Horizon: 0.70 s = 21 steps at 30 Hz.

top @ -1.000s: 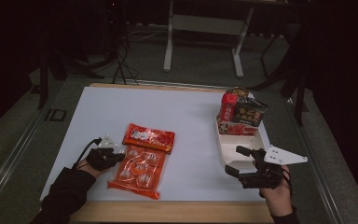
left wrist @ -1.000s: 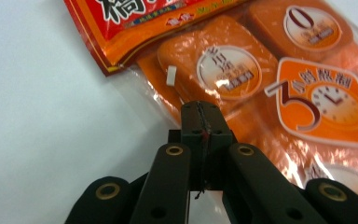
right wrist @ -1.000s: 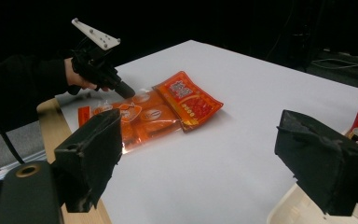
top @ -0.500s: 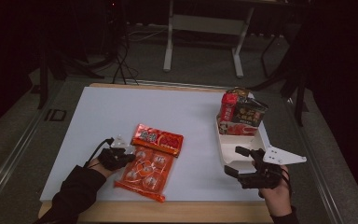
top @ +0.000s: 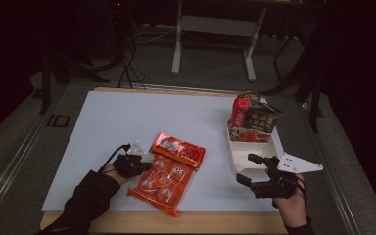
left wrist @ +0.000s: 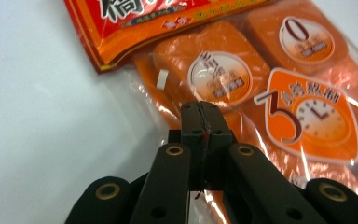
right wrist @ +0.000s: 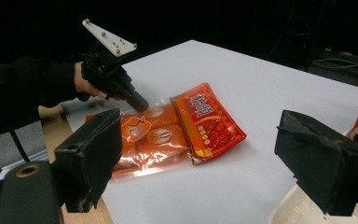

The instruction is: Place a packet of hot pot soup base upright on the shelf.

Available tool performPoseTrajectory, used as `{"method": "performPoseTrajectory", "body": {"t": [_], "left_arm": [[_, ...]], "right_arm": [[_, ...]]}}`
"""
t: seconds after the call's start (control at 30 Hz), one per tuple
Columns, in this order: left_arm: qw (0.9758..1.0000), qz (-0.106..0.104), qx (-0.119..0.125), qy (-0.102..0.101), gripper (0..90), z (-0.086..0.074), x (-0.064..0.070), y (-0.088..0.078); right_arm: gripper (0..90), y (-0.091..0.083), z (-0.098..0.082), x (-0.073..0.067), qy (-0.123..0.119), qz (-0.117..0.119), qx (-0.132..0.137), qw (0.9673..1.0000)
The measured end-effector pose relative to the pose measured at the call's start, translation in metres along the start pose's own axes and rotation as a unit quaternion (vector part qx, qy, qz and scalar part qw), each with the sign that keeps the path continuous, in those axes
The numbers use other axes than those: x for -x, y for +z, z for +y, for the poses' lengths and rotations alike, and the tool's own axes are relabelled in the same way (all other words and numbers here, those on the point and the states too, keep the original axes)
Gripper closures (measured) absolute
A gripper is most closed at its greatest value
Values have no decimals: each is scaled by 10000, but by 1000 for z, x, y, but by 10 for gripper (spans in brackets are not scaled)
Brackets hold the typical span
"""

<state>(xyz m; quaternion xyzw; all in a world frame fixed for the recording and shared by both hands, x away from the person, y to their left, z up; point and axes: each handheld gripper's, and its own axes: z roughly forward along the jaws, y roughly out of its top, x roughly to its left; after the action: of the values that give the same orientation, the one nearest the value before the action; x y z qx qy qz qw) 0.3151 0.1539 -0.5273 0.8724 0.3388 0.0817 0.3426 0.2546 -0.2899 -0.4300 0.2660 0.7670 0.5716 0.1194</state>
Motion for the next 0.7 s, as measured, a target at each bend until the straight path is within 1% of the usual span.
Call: {"method": "performPoseTrajectory", "body": {"t": [0.03, 0.13, 0.23, 0.27, 0.33, 0.4, 0.43, 0.5, 0.6, 0.67, 0.7], "left_arm": [[10000, -22, -11, -2, 899, -1, 0, -2], [9999, -61, -27, 84, 899, -6, 2, -10], [9999, -87, -32, 63, 898, -13, 5, -18], [9999, -87, -32, 63, 898, -13, 5, -18], [9998, -121, -145, 71, 898, -19, 6, -23], [9995, -153, -264, 76, 898, -24, 7, -24], [9994, -200, -279, 86, 898, -27, 8, -24], [9993, -275, -235, 80, 899, -30, 10, -23], [9993, -213, -264, 124, 900, -29, 13, -22], [9994, -211, -272, 96, 900, -28, 14, -21], [9994, -179, -282, 67, 900, -27, 17, -19]], "right_arm": [[149, 0, 0, 0, 3, -4, 1, 10000], [149, 0, 0, 1, 8, -7, 7, 10000], [149, 0, 0, 0, 13, -13, -3, 10000], [149, 0, 0, 0, 13, -13, -3, 10000], [149, 1, 0, -1, 0, -1, -16, 10000], [149, 1, 0, -1, 3, 10, -21, 10000], [149, 1, 0, -1, -3, 5, -26, 10000], [149, 1, 1, -1, 0, 11, -22, 10000], [149, 2, 1, -1, -2, 6, -12, 10000], [149, 1, 1, -1, 3, 9, -15, 10000], [149, 2, 0, -1, -5, 9, -25, 10000]]}}
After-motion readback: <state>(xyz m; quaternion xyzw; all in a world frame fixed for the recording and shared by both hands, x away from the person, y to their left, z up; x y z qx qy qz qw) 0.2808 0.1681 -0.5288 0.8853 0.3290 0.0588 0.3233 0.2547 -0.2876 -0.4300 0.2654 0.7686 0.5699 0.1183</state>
